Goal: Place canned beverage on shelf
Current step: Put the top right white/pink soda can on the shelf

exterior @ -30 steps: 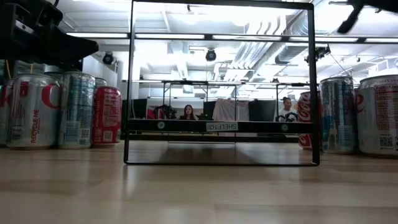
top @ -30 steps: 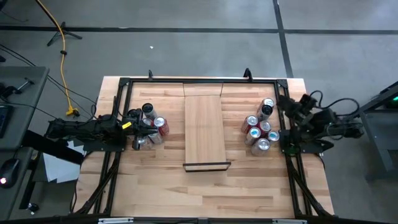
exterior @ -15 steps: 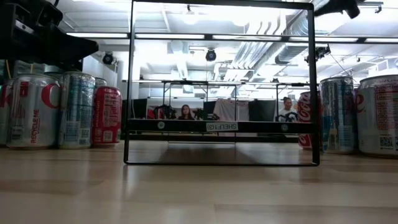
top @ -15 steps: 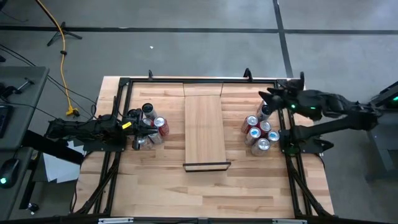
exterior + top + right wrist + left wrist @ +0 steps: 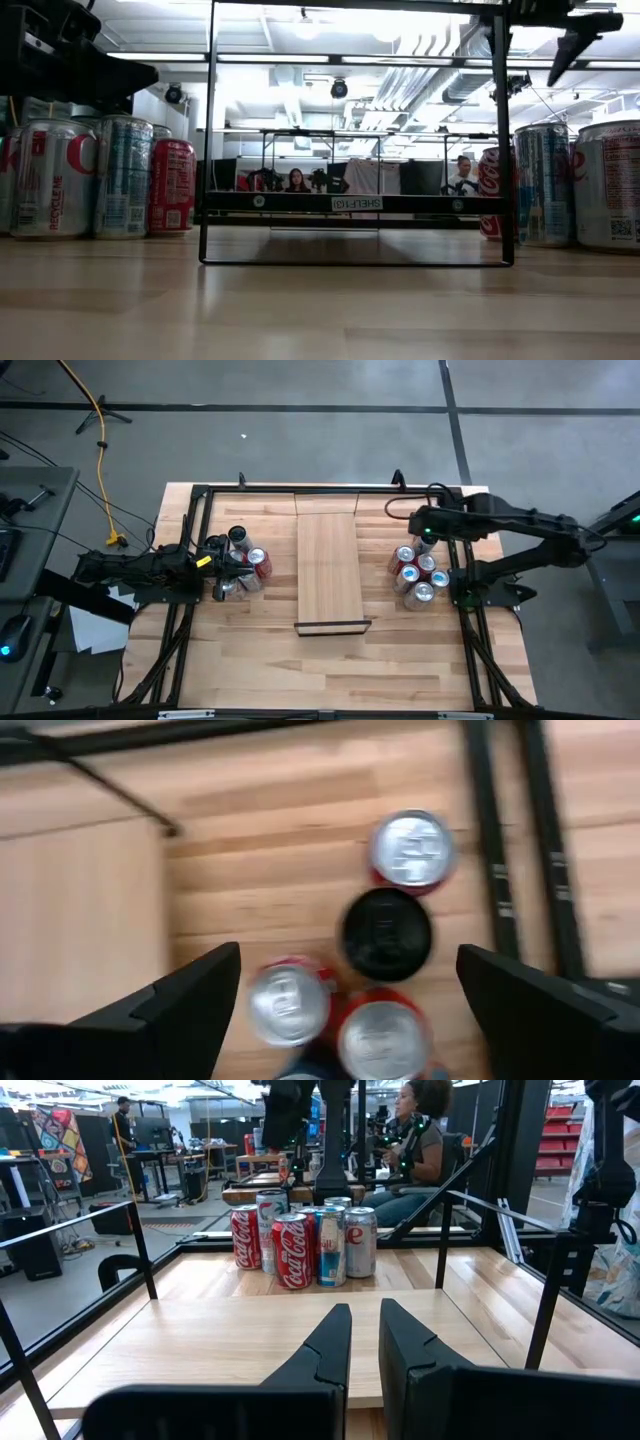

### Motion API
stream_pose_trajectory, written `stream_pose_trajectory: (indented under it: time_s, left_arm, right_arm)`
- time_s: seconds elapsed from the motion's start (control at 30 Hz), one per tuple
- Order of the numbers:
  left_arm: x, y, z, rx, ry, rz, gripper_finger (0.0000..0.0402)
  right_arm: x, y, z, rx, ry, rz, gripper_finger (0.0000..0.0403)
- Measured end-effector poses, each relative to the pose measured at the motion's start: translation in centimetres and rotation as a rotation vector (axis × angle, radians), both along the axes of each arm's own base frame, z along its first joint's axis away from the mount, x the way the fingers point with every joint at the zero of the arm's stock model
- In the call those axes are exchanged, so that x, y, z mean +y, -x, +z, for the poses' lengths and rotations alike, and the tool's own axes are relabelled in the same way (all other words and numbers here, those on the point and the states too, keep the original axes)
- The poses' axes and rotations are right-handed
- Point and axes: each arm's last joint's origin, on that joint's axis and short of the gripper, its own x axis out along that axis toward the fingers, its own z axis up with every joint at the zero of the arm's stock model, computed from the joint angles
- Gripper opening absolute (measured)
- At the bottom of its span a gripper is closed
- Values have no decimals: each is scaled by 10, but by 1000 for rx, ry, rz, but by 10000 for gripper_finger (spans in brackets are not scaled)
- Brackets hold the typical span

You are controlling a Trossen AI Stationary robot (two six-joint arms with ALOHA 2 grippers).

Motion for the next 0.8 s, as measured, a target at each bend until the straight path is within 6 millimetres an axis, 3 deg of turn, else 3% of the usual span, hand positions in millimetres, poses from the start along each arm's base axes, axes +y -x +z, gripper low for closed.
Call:
stream_pose_trajectory:
  time_s: [0.4, 0.8]
  left_arm:
    - [0, 0, 0, 0, 0, 0, 5]
    - [0, 0, 0, 0, 0, 0, 5]
  right_arm:
    - [-24, -13, -34, 168, -115, -91, 358]
    - [-42, -11, -72, 164, -173, -135, 358]
